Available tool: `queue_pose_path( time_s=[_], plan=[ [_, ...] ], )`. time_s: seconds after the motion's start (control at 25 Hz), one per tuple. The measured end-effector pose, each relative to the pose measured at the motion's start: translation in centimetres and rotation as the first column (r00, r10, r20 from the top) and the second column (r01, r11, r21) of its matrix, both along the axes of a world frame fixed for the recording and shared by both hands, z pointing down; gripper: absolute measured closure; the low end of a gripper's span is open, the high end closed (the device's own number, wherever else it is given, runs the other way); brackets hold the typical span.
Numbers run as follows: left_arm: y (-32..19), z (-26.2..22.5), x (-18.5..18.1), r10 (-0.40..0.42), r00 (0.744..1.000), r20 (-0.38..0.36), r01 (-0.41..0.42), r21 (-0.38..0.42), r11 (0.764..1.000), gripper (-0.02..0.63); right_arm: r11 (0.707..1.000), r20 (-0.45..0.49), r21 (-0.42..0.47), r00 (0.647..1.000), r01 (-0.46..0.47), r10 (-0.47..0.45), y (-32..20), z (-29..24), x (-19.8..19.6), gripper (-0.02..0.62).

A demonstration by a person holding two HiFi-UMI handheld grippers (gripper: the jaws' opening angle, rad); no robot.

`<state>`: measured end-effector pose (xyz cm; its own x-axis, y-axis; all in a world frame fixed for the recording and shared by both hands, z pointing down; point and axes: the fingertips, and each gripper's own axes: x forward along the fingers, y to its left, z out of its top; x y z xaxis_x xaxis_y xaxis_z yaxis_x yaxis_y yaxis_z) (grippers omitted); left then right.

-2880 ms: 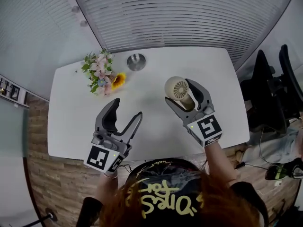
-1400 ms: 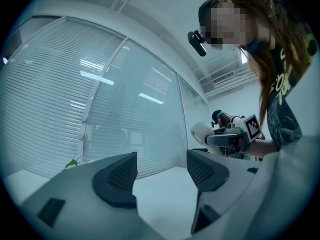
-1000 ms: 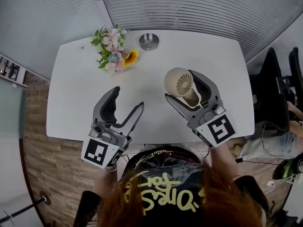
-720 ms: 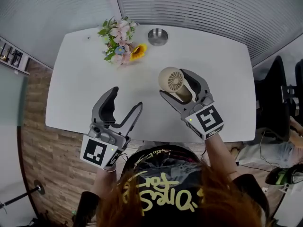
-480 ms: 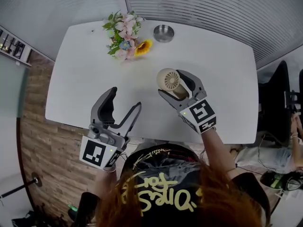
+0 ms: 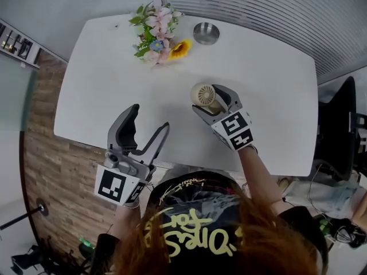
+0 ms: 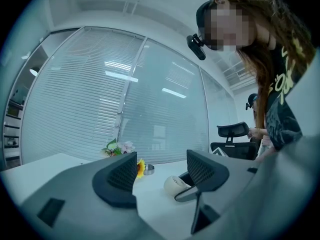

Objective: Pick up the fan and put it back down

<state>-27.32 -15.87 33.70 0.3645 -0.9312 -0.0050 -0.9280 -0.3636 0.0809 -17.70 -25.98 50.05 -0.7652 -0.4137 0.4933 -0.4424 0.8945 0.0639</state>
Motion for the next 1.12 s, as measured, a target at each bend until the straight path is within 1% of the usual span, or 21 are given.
queue_pose_path(
  time_s=[0.16,0.32,0.88,1.12],
  plan=[
    [0.0,0.4,-0.3,-0.006,1.0,0.002,0.006,-0.01,1.0,0.299,0.999,-0.035,-0.038,0.999,-0.003,0.002,-0.2,1.7,-0.1,0.241],
    [-0.2,0.5,-0.4,-0.008,1.0,0.004,0.008,-0.015,1.0,0.299,0.998,-0.056,-0.057,0.998,-0.01,0.007,-0.4,2.6,-0.1,0.241],
    [-0.4,0.3,-0.8,-0.006,1.0,0.006,0.006,-0.022,1.0,0.299,0.994,-0.111,-0.104,0.994,-0.023,0.012,-0.5,4.6,-0.2,0.241],
    [-0.4,0.2,-0.9,-0.009,1.0,0.006,0.009,-0.013,1.0,0.299,0.995,-0.122,-0.099,0.992,-0.027,0.015,-0.5,4.8,-0.2,0.241]
  ],
)
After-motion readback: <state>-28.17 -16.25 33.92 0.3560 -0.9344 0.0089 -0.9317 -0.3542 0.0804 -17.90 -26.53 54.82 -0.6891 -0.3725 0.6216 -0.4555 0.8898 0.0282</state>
